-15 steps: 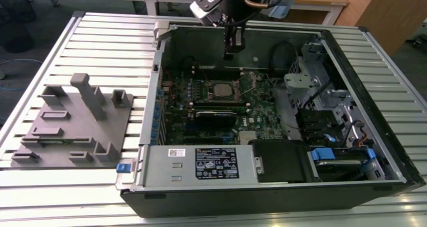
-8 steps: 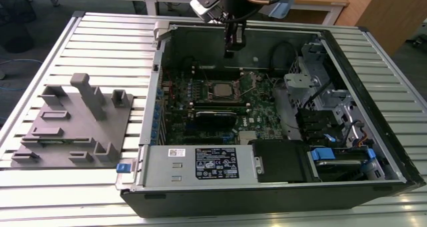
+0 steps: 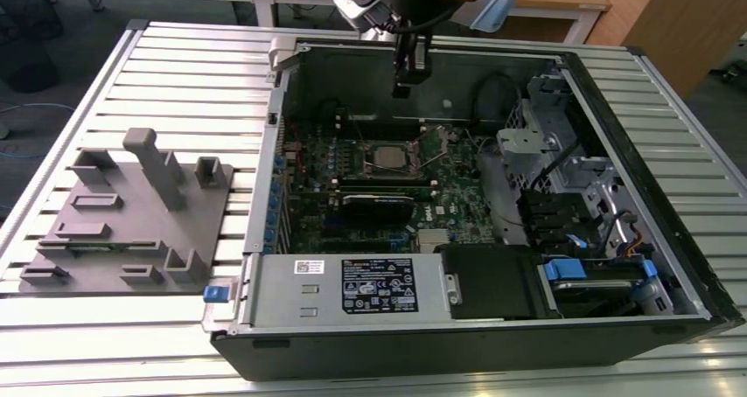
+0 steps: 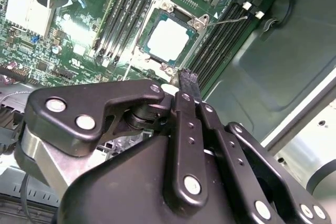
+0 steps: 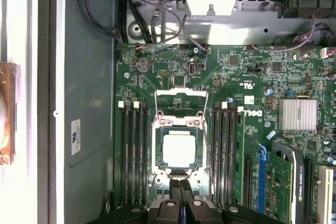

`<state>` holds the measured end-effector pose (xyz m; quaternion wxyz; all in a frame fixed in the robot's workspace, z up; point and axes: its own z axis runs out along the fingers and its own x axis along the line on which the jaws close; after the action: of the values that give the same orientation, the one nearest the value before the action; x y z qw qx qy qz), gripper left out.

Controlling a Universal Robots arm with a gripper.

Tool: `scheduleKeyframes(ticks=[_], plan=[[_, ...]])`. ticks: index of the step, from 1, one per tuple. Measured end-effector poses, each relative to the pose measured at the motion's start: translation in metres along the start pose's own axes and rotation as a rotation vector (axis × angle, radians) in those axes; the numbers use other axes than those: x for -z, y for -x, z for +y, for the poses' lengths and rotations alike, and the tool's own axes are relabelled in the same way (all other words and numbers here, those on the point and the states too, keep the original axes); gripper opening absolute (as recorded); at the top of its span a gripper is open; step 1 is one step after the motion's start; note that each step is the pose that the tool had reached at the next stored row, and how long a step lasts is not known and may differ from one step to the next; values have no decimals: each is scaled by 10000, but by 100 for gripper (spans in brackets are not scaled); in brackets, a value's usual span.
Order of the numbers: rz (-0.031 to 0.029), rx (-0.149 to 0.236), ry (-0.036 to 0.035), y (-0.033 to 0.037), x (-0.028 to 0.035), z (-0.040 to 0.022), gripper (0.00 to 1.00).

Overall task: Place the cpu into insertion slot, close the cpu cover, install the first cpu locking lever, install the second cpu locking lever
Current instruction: 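Close the cpu cover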

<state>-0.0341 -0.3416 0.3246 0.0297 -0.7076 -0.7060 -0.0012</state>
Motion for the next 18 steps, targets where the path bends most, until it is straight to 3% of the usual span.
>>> scheduleKeyframes(ticks=[18], plan=[[0,-2,-55,-7,158,9,11]])
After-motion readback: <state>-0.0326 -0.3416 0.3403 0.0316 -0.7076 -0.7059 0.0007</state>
